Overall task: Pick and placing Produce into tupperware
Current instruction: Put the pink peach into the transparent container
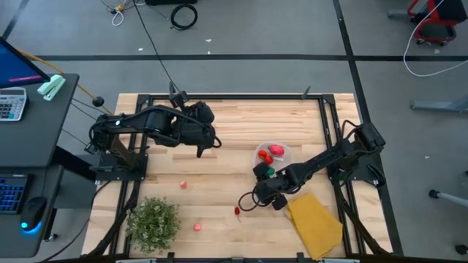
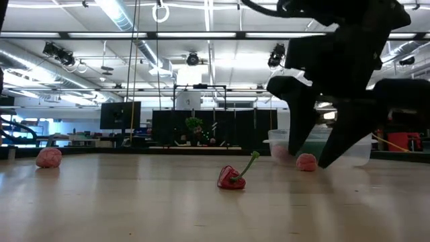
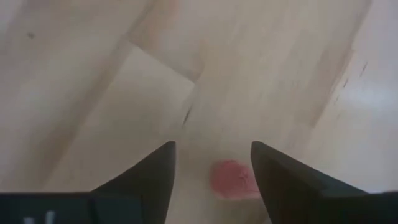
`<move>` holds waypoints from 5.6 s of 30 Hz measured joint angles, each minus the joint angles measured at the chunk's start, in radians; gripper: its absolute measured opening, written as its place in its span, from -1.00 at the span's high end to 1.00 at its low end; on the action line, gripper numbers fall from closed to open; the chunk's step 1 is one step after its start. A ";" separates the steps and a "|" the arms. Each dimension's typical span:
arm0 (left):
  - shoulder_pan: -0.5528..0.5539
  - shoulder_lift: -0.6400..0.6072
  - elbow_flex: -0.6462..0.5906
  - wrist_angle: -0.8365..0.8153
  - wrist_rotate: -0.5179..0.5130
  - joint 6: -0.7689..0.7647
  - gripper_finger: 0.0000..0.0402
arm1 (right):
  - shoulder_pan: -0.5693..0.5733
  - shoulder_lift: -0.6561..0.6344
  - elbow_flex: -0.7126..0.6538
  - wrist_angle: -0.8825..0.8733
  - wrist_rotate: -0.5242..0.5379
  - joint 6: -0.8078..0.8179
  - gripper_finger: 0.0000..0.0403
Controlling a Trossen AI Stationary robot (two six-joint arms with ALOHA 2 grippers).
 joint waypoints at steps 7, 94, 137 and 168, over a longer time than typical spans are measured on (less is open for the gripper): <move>0.000 0.000 0.000 0.000 0.000 0.000 0.59 | -0.017 0.013 0.000 -0.009 0.012 0.007 -0.04; 0.000 0.000 0.000 0.000 0.001 -0.011 0.57 | -0.084 0.017 0.260 0.067 0.028 0.260 0.11; 0.051 -0.001 0.000 0.000 0.001 -0.007 0.59 | -0.213 0.791 0.931 0.564 -0.209 0.328 0.14; 0.049 -0.001 0.000 0.000 0.001 -0.009 0.59 | -0.230 0.825 0.969 0.518 -0.157 0.318 0.14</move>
